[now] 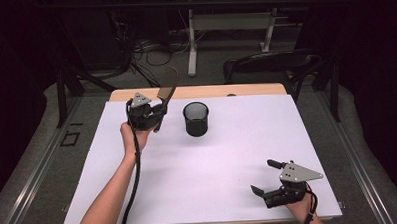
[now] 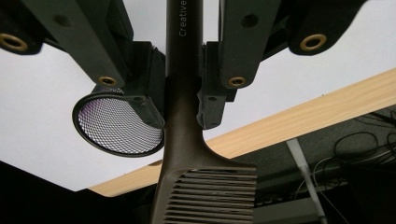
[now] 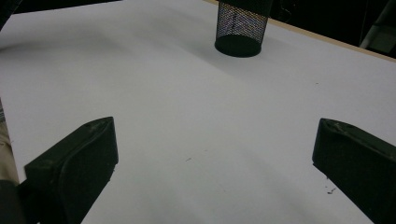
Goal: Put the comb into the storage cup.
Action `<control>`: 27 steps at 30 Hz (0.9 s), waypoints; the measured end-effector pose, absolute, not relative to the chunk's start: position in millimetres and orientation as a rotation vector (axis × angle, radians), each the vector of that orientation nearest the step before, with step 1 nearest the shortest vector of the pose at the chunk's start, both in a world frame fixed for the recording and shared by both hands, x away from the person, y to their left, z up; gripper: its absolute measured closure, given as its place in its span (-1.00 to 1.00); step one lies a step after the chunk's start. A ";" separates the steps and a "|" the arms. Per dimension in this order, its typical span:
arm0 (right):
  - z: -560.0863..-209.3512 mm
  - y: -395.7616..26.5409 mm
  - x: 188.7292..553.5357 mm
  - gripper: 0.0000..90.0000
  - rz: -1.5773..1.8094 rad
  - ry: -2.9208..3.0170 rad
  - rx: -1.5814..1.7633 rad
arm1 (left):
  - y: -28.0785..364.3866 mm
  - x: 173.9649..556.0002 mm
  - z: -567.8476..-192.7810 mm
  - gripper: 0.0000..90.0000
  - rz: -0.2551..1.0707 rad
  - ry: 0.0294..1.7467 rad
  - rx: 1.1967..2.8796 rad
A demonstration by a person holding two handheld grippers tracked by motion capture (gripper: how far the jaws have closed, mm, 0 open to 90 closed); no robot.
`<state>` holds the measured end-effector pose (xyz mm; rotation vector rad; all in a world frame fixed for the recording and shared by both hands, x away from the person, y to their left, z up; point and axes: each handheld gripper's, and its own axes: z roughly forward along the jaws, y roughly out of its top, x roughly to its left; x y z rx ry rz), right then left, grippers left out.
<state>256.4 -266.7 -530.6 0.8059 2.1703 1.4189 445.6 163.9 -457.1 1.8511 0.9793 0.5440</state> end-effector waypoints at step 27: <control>-530.7 -267.2 256.5 -1.00 1.417 2.174 0.812 | 147.1 455.2 -443.6 0.61 0.573 0.942 1.803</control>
